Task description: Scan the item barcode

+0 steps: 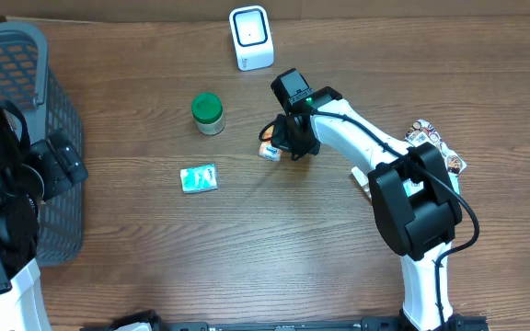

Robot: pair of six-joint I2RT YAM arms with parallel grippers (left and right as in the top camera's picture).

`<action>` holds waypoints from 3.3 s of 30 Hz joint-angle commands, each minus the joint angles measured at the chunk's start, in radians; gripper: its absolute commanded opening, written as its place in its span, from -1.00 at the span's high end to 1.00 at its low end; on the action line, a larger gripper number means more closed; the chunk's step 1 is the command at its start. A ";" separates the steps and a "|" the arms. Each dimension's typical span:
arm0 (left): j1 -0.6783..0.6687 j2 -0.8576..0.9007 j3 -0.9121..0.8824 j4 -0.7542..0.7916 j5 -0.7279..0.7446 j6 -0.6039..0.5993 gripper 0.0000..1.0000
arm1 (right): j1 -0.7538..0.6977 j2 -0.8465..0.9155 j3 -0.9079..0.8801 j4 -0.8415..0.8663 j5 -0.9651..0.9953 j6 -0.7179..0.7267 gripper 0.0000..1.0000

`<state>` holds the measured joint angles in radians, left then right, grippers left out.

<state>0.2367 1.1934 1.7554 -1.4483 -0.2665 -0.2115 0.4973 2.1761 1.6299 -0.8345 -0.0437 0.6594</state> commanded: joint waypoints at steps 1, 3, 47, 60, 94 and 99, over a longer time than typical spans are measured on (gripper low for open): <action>0.005 -0.009 0.020 0.001 -0.010 -0.021 -0.99 | 0.003 -0.005 -0.001 0.088 -0.021 -0.176 0.85; 0.005 -0.009 0.020 0.001 -0.010 -0.021 -0.99 | 0.006 -0.005 -0.001 0.112 -0.040 -0.240 0.75; 0.005 -0.009 0.020 0.001 -0.010 -0.021 -0.99 | 0.078 0.076 0.005 0.123 -0.166 0.077 0.43; 0.005 -0.009 0.020 0.001 -0.010 -0.021 -0.99 | 0.037 0.069 0.008 0.079 -0.241 -0.001 0.92; 0.005 -0.009 0.020 0.001 -0.010 -0.021 -0.99 | -0.231 -0.171 0.008 -0.103 -1.527 -0.508 0.92; 0.005 -0.009 0.020 0.001 -0.010 -0.021 -1.00 | -0.232 -0.214 0.008 -0.102 -1.527 -0.509 0.92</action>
<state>0.2367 1.1934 1.7554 -1.4483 -0.2665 -0.2115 0.2695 2.0407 1.6394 -0.9367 -1.5360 0.1635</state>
